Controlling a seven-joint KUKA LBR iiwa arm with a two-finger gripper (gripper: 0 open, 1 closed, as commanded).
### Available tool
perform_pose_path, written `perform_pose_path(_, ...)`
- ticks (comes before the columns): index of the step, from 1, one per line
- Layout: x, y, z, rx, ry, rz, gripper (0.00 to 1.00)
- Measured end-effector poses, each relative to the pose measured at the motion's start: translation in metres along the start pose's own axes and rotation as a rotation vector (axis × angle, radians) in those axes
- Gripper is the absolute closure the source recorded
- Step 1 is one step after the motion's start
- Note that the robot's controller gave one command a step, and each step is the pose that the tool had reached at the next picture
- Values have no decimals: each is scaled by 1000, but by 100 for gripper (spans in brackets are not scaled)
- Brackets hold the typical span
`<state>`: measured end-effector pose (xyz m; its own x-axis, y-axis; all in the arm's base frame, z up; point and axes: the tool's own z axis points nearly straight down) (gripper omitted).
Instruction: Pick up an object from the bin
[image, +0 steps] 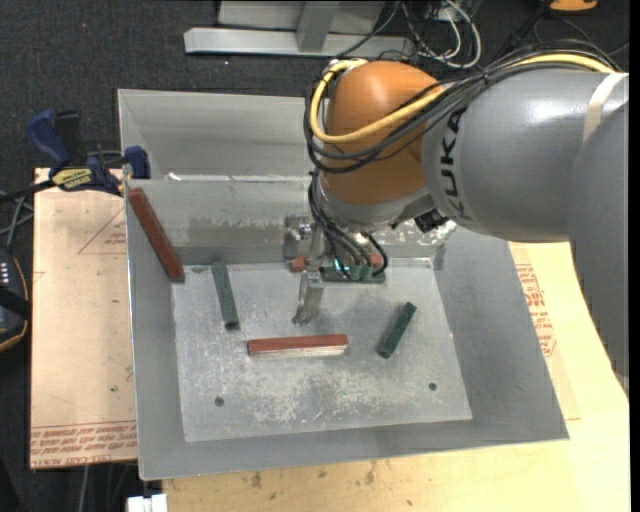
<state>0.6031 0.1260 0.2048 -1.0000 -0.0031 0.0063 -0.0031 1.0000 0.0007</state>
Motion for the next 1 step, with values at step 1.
perform_pose_path(1,-2,0,-4,-1,-7,2,0)
